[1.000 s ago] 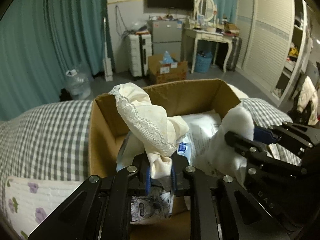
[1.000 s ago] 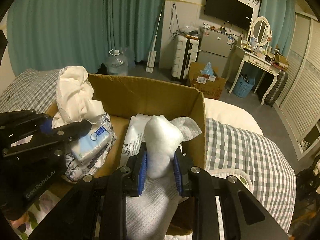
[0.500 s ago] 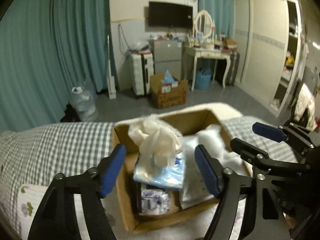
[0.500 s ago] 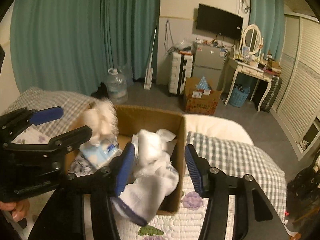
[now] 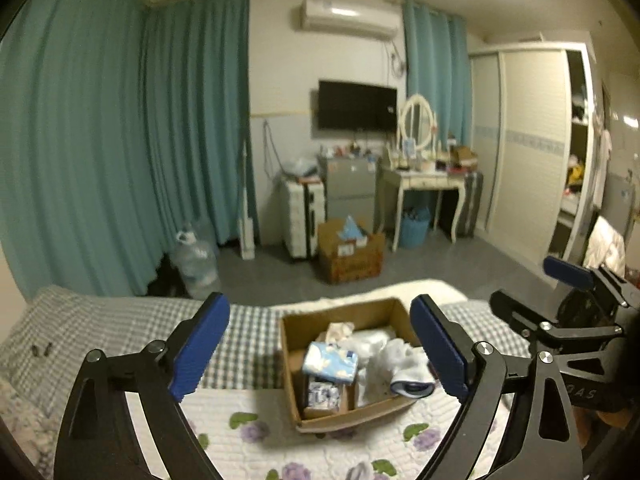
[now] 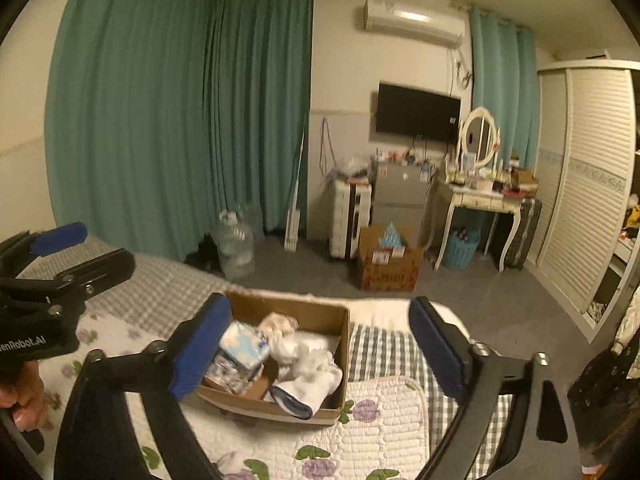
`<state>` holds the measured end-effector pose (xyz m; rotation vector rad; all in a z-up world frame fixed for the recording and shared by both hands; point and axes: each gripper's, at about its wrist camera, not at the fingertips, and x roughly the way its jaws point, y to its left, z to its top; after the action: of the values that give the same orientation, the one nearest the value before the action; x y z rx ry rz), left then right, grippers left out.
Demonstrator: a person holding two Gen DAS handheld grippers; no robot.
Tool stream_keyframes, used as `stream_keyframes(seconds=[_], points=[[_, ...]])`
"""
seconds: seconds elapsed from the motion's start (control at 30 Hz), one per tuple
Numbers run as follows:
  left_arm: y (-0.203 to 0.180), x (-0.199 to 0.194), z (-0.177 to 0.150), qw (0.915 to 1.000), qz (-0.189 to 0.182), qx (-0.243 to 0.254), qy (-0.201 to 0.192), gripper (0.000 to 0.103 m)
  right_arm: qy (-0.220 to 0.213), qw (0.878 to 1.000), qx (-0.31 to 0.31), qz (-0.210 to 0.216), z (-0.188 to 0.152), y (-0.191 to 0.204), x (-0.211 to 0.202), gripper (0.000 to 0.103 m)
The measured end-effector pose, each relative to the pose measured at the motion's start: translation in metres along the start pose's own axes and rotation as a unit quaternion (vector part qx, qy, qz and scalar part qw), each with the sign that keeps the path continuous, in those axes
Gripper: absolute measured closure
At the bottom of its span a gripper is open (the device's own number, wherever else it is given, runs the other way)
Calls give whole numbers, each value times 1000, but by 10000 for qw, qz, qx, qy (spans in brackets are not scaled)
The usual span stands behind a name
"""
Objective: Organize soft objects
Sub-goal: 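Withdraw both tools from the box toward the remaining items on the quilt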
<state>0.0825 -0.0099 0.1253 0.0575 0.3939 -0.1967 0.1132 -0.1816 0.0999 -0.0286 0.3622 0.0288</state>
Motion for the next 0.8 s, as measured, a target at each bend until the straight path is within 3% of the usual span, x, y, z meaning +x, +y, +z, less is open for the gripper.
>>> stream_keyframes(seconds=[0.1, 0.27, 0.37, 0.43, 0.8], points=[[5, -36, 7, 9999, -9, -65, -127, 10, -289, 9995, 77, 29, 11, 4, -37, 0], [10, -86, 12, 9988, 108, -139, -463, 10, -665, 9976, 161, 117, 23, 9, -93, 0], [12, -111, 11, 9975, 230, -117, -658, 0, -820, 9964, 142, 151, 29, 15, -119, 0], [12, -129, 8, 9963, 296, -91, -799, 0, -869, 9961, 70, 161, 29, 19, -135, 0], [5, -156, -23, 9944, 384, 50, -984, 0, -892, 9958, -105, 158, 1, 29, -187, 0]])
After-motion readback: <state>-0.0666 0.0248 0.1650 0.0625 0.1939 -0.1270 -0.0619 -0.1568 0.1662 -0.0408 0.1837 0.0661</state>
